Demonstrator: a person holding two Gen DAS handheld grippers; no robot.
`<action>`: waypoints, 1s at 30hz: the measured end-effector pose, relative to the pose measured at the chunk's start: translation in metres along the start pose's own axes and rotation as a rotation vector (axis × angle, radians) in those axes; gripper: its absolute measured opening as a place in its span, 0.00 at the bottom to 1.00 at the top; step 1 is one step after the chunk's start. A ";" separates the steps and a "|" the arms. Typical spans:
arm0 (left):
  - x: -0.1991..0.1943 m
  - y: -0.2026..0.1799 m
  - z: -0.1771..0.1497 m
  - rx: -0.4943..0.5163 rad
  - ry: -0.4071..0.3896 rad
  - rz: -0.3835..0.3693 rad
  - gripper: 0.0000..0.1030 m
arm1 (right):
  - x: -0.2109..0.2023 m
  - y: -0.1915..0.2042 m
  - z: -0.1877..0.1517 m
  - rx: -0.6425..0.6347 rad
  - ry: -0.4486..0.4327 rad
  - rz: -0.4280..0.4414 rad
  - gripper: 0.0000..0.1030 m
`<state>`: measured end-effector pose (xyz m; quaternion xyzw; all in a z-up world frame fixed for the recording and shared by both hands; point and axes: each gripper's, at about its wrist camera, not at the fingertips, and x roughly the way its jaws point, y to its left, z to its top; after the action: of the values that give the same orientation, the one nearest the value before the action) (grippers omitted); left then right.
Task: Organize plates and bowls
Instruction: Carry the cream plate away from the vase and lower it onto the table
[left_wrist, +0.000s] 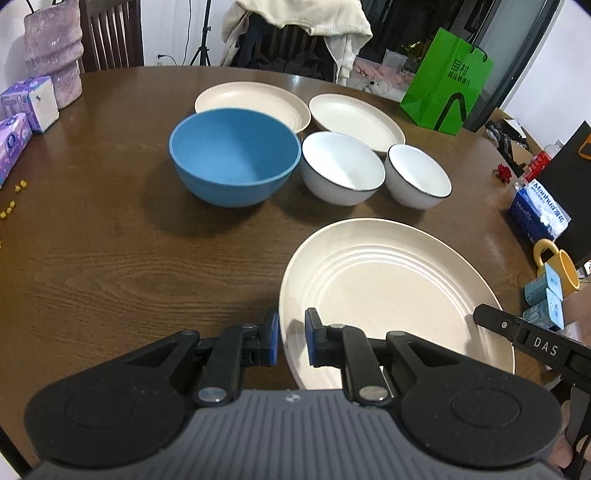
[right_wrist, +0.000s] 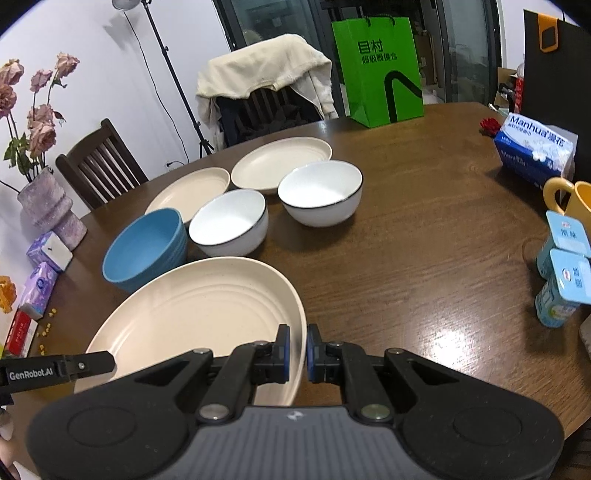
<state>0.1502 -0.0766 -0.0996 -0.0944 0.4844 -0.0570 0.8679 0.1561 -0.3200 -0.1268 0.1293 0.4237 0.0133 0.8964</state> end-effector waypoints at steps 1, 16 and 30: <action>0.002 0.000 -0.001 0.000 0.003 0.001 0.14 | 0.002 -0.002 -0.002 0.001 0.004 -0.001 0.09; 0.029 0.010 -0.019 -0.019 0.029 0.031 0.14 | 0.030 -0.009 -0.024 0.001 0.046 0.013 0.09; 0.045 0.012 -0.028 -0.018 0.039 0.039 0.14 | 0.051 -0.010 -0.034 -0.015 0.065 0.006 0.09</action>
<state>0.1498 -0.0760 -0.1538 -0.0917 0.5036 -0.0376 0.8582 0.1622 -0.3153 -0.1885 0.1235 0.4520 0.0234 0.8831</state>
